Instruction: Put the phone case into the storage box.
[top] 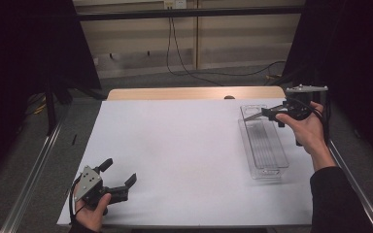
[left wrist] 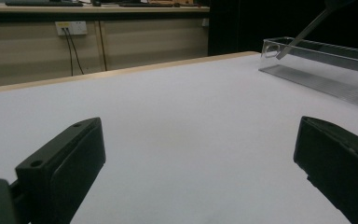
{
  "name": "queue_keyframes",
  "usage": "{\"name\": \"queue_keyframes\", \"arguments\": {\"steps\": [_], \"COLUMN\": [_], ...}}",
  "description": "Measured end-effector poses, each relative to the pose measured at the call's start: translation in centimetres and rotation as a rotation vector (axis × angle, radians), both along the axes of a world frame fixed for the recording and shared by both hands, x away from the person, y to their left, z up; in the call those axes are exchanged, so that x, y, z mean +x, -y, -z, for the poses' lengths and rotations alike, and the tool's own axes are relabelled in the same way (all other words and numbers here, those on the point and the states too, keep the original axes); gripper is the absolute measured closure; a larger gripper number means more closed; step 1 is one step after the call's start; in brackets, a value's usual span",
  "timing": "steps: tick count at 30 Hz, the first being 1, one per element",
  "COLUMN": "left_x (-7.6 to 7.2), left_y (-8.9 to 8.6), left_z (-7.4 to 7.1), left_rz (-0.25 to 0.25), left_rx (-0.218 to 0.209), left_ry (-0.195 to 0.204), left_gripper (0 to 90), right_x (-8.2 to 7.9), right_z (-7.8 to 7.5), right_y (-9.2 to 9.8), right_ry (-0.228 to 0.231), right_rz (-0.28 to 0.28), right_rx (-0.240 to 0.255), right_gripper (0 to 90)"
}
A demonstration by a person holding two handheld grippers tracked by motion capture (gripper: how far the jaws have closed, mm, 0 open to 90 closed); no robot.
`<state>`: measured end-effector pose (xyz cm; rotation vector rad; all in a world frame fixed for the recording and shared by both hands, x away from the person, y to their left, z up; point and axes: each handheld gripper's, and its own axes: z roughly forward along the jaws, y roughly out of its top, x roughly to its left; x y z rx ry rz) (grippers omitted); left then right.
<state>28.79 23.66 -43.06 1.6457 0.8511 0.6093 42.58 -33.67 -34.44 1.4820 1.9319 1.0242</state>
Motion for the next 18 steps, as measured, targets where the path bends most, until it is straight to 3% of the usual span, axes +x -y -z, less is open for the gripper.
{"name": "queue_keyframes", "arguments": {"steps": [14, 18], "left_x": [0.0, 0.0], "left_y": [0.1, 0.0], "left_z": [0.0, 0.0], "left_rz": [0.001, 0.002], "left_rx": [-0.005, -0.002], "left_ry": [-0.004, -0.004], "left_gripper": [2.0, 2.0], "right_x": [1.5, 1.7], "right_z": [-0.2, 0.1], "right_y": [-1.2, -1.7], "right_ry": [-0.047, -0.052], "right_rz": [0.077, 0.088], "right_rx": [-0.009, -0.032], "right_gripper": [11.5, 11.5]}}
